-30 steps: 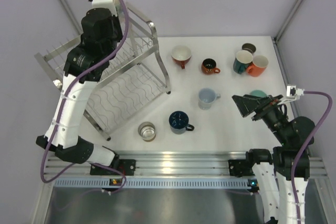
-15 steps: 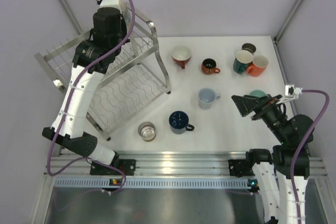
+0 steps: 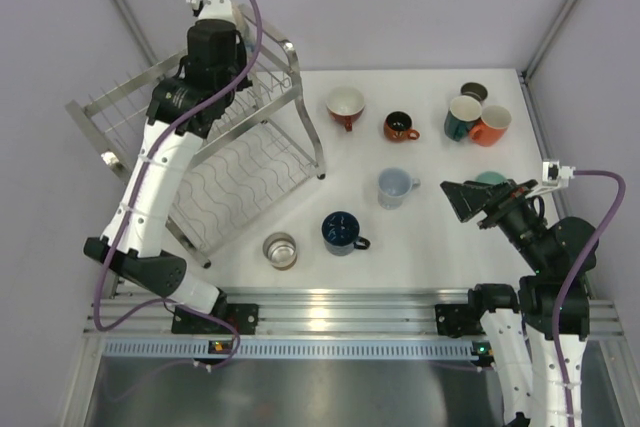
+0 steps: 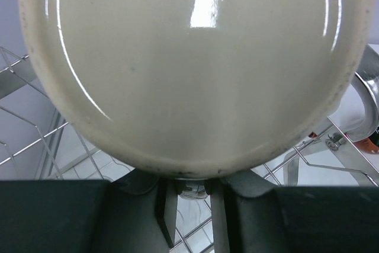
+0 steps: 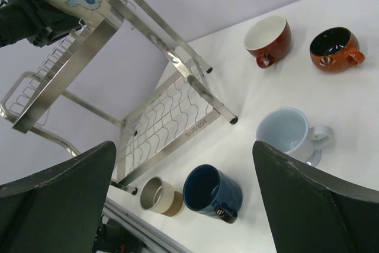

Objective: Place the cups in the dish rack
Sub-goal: Place the cup upside down on the dish rack

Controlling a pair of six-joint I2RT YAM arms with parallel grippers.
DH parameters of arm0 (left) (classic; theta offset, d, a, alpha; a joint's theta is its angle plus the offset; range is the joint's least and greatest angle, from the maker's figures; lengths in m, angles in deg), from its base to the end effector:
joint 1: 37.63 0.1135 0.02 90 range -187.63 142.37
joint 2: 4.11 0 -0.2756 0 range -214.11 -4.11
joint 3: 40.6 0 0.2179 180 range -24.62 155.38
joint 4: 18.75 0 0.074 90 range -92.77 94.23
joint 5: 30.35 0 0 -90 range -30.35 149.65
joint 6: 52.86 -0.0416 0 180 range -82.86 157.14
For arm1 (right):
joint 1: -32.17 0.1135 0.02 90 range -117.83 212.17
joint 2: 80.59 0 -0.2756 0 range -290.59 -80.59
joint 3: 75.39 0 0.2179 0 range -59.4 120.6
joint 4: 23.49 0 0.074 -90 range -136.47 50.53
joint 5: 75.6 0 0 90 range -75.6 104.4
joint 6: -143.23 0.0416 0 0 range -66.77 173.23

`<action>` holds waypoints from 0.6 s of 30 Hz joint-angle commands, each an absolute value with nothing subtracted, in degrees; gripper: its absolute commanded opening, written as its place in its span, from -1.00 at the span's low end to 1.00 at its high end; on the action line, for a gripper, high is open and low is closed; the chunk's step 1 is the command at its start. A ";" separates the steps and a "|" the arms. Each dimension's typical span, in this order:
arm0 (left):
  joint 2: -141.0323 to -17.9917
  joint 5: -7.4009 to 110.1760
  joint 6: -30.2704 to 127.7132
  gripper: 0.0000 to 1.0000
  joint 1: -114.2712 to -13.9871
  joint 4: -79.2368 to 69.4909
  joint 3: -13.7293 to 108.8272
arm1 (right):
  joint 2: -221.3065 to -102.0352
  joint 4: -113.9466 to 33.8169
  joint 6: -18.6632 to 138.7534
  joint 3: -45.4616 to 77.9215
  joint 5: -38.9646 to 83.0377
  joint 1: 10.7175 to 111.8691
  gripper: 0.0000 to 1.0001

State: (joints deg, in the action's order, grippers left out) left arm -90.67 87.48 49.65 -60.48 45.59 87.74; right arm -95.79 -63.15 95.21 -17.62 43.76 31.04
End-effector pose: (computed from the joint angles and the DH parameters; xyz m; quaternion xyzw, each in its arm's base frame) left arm 0.2548 -0.0863 0.4913 -0.0602 0.8161 0.0269 0.5741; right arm 0.0250 0.0199 0.3388 0.0740 0.6873 0.4083 0.5962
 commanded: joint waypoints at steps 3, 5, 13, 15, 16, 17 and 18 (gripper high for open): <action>-89.62 88.04 50.68 -1.00 -60.13 38.19 88.58 | -96.67 -62.85 93.84 -16.78 43.40 31.64 0.99; -89.45 87.86 50.68 -0.86 -60.04 38.19 88.32 | -96.67 -63.02 93.66 -16.78 43.31 31.64 0.99; -88.83 88.04 50.59 -0.52 -60.04 38.19 87.53 | -97.29 -62.85 93.66 -16.86 43.22 31.64 0.99; -88.83 87.95 50.50 -0.50 -60.04 38.19 87.44 | -97.55 -62.85 93.57 -16.78 43.31 31.64 0.99; -88.83 87.95 50.50 -0.49 -60.04 38.19 87.27 | -97.64 -62.85 93.57 -16.78 43.31 31.55 0.99; -88.75 87.86 50.41 -0.45 -60.04 38.19 87.26 | -97.64 -62.76 93.57 -16.78 43.22 31.55 0.99; -88.74 87.86 50.33 -0.41 -60.04 38.19 87.26 | -97.64 -62.85 93.49 -16.78 43.31 31.64 0.99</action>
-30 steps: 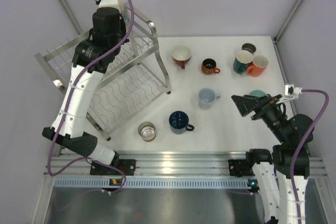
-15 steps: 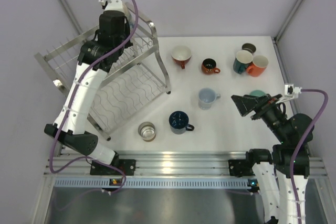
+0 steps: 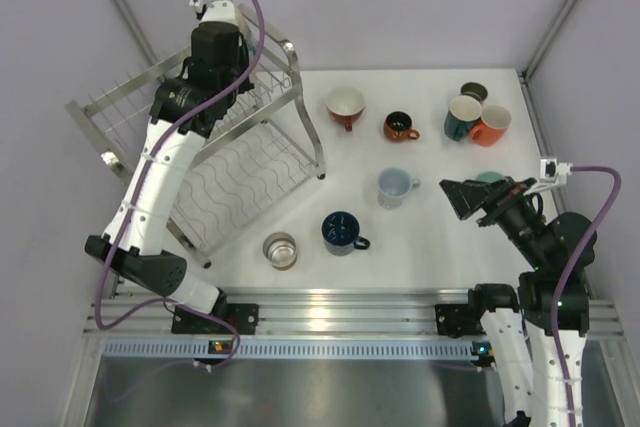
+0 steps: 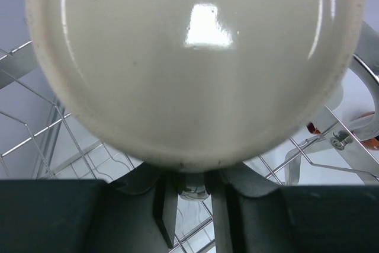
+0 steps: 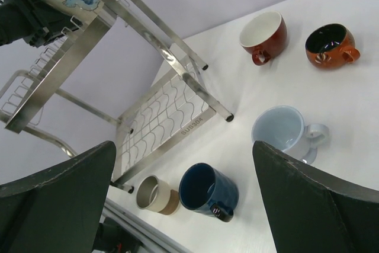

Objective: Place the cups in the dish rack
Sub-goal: Place the cup upside down on the dish rack

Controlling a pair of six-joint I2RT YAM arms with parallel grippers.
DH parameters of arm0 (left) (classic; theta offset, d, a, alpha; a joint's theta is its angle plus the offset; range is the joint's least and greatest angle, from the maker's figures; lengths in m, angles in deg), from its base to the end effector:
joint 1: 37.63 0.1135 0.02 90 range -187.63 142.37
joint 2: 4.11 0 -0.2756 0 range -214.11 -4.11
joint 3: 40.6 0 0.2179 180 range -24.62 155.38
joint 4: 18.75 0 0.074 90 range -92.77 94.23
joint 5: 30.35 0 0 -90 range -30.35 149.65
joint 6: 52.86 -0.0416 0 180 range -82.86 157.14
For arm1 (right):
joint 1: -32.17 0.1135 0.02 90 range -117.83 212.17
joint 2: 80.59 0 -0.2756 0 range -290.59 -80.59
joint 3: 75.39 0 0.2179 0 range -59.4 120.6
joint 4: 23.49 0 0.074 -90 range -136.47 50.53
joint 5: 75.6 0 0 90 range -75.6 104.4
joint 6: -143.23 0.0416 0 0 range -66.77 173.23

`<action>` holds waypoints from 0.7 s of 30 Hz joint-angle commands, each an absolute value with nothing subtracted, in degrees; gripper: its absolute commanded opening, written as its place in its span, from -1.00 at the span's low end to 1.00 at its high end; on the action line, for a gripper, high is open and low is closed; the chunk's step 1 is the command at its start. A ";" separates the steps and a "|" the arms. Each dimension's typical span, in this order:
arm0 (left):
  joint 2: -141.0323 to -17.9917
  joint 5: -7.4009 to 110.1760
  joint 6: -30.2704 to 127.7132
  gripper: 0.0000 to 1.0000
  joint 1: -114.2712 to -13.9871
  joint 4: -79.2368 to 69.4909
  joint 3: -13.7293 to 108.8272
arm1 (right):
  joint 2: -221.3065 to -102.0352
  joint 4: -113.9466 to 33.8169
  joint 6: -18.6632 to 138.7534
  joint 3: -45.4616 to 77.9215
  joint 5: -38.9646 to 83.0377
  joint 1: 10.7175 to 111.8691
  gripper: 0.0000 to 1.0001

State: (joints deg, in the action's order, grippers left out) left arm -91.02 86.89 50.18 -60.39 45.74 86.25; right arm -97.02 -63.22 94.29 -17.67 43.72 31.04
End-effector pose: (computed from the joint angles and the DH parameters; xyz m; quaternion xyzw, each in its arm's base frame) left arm 0.2593 -0.0881 0.4825 -0.0576 0.8255 0.0270 0.5609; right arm 0.0300 0.0198 0.3382 0.0736 0.6948 0.4026 0.5914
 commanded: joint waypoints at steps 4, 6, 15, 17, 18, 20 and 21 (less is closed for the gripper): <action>-88.57 87.86 50.15 -0.25 -60.04 38.01 87.18 | -97.64 -62.76 93.40 -16.87 43.22 31.64 0.99; -88.39 87.60 50.15 -0.21 -60.04 38.10 87.26 | -97.82 -62.76 93.31 -16.95 43.14 31.64 0.99; -87.08 84.88 50.15 -0.20 -60.04 38.01 86.74 | -97.73 -62.67 93.22 -17.04 43.22 31.64 0.99; -86.64 82.95 50.33 -0.20 -60.04 37.92 86.47 | -97.73 -62.67 93.22 -17.30 43.14 31.55 0.99; -86.46 81.98 50.33 -0.19 -59.95 37.92 86.30 | -97.82 -62.59 93.22 -17.39 43.14 31.55 0.99; -86.28 78.57 50.06 -0.20 -60.04 37.92 86.04 | -97.64 -62.67 93.31 -17.48 43.31 31.55 0.99; -86.11 77.33 50.06 -0.19 -60.04 37.84 85.86 | -97.64 -62.76 93.22 -17.39 43.31 31.64 0.99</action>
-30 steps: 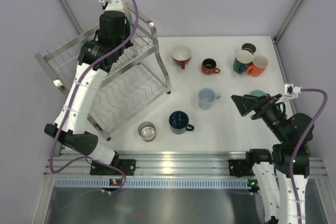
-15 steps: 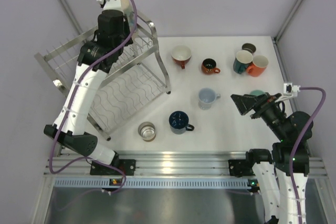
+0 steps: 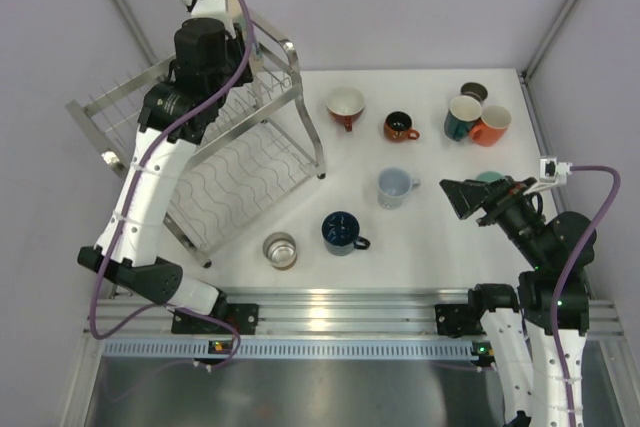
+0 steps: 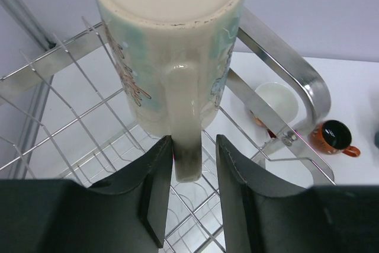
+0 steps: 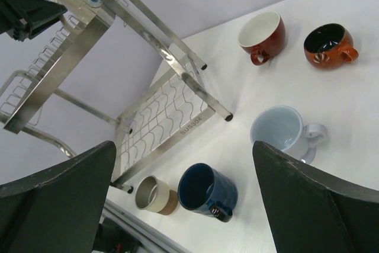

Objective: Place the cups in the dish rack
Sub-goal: Place the cup upside down on the dish rack

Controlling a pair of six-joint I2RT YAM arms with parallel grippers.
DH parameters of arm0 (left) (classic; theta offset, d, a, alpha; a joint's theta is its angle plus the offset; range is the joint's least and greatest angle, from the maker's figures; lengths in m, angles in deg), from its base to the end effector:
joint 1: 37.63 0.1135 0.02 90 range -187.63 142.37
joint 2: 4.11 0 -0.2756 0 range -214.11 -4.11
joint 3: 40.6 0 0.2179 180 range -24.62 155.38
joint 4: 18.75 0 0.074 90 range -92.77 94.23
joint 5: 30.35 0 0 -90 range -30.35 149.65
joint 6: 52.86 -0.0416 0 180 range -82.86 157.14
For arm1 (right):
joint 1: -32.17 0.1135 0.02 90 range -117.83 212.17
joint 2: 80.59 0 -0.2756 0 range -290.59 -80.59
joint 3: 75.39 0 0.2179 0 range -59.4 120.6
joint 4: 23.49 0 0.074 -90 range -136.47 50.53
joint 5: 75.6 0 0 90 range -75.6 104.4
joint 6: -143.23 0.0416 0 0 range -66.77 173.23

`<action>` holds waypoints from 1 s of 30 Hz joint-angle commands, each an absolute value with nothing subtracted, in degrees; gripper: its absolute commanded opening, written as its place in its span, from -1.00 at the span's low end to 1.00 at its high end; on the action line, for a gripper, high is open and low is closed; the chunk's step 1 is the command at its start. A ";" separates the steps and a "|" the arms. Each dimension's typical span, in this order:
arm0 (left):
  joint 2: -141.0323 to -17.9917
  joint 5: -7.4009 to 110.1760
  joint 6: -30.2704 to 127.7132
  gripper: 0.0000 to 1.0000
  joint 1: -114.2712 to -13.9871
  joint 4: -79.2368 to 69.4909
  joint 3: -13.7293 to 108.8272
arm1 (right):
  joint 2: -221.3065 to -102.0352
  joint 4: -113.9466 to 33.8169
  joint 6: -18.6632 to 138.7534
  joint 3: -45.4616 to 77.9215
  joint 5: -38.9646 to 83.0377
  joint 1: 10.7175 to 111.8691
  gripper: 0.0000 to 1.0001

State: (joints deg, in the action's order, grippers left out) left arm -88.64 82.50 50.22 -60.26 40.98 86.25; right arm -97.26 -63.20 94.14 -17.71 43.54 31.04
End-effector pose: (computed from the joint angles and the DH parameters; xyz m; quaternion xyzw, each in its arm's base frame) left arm 0.2481 -0.0859 0.5009 -0.0511 0.7970 -0.0259 0.6012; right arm 0.0311 0.0196 0.3380 0.0748 0.6961 0.4008 0.5910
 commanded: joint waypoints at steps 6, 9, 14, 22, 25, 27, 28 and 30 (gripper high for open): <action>-86.28 69.07 49.71 -0.20 -60.04 37.05 85.68 | -97.20 -63.20 93.31 -17.39 43.22 31.64 0.99; -86.28 67.04 49.71 -0.19 -60.04 36.34 85.33 | -96.85 -63.73 92.96 -17.13 43.14 31.64 0.99; -85.76 65.27 49.45 -0.10 -60.04 35.11 85.07 | -96.76 -64.95 92.43 -16.78 42.61 31.64 0.99; -82.07 65.10 49.88 0.36 -60.04 31.96 82.44 | -97.11 -66.54 92.78 -16.95 40.41 31.64 0.99; -80.49 65.19 50.06 0.45 -60.04 31.33 81.90 | -97.81 -67.50 92.61 -16.69 39.19 31.55 0.99; -79.52 64.66 50.24 0.68 -60.04 31.33 82.25 | -98.60 -68.64 92.61 -16.43 37.96 31.64 0.99; -79.17 64.05 50.50 0.77 -60.04 31.25 82.25 | -98.87 -69.26 92.61 -15.90 37.25 31.64 0.99; -78.38 61.69 51.11 0.96 -60.04 31.24 82.34 | -100.45 -71.28 92.61 -15.11 35.32 31.64 0.99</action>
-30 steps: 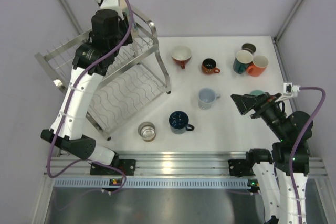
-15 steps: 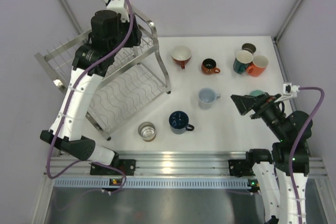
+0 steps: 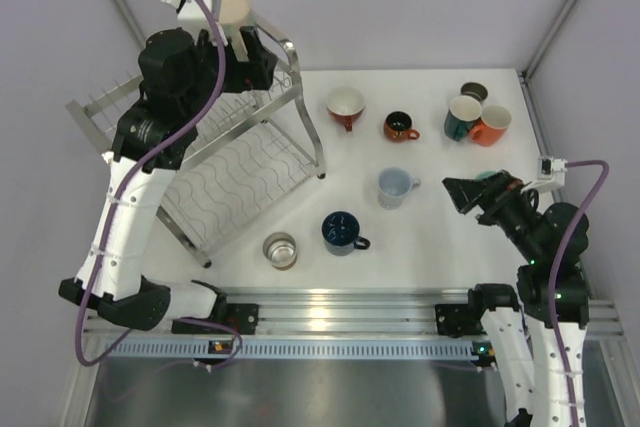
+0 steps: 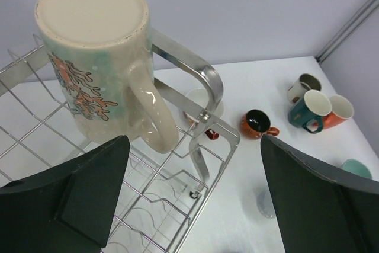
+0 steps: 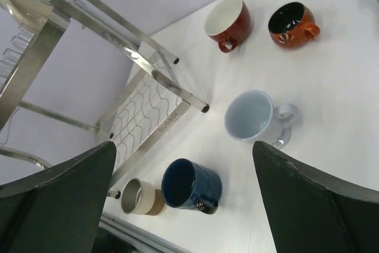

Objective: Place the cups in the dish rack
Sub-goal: Place the cup upside down on the dish rack, then grab a cup with the right arm

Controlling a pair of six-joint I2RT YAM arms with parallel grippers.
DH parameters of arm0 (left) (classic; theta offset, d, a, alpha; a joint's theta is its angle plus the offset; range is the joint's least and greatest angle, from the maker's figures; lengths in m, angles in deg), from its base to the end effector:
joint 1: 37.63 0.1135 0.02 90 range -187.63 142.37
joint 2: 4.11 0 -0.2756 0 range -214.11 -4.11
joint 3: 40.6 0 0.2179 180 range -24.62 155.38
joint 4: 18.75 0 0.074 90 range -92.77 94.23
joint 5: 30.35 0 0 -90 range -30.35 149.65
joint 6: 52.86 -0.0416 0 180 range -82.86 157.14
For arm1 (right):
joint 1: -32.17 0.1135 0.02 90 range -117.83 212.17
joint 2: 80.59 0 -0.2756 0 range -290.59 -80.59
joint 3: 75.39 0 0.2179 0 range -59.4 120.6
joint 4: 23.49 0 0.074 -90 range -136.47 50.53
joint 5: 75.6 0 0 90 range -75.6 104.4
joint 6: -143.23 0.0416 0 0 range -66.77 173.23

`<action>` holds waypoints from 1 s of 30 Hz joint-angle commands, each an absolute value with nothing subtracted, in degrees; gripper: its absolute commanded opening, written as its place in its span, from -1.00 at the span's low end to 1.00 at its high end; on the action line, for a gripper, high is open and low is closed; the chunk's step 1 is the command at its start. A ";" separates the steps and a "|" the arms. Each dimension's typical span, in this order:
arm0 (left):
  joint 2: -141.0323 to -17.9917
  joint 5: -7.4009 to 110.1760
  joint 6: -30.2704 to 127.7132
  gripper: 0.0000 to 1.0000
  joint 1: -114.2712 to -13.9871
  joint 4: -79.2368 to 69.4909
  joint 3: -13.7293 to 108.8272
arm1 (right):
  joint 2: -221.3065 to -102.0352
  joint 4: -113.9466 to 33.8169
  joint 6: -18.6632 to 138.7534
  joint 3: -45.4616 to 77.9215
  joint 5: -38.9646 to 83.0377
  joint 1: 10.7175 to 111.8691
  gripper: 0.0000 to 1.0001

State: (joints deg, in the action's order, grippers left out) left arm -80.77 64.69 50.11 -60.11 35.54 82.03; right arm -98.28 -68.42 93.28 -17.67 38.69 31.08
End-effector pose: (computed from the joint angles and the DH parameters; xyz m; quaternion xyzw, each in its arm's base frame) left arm 0.2066 -0.0815 0.5216 0.0340 0.7556 -0.1672 0.6324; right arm 0.0361 0.0164 0.3278 0.1198 0.7243 0.3666 0.5716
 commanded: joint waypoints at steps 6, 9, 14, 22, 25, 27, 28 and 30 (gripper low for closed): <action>-77.23 47.92 52.52 0.96 -60.13 31.33 79.80 | -105.98 -76.72 92.51 -12.04 30.06 31.55 0.99; -77.06 41.38 52.96 0.96 -60.30 31.33 77.87 | -109.85 -82.00 93.22 -9.06 22.76 31.64 0.99; -75.04 40.92 52.17 0.96 -64.78 31.33 74.79 | -115.65 -87.19 94.54 -5.79 12.57 31.55 0.99; -71.87 50.25 50.50 0.96 -81.20 31.86 71.62 | -123.64 -75.88 87.78 -5.09 7.30 31.64 0.87; -71.26 49.80 51.73 0.96 -85.42 31.77 67.77 | -130.13 -74.28 86.90 -0.98 2.11 30.94 0.69; -70.65 49.80 51.73 0.96 -87.19 31.95 65.74 | -133.92 -73.66 86.72 0.96 0.34 30.32 0.60; -70.12 50.07 51.99 0.96 -88.33 31.77 64.60 | -137.94 -73.66 86.72 1.93 -0.80 29.89 0.49; -68.28 50.77 52.26 0.96 -88.78 31.86 62.05 | -141.66 -72.43 86.02 4.48 -0.90 27.60 0.45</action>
State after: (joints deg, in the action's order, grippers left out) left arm -70.04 49.04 51.88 -87.69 33.28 64.50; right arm -138.63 -77.31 88.06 0.76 3.43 29.90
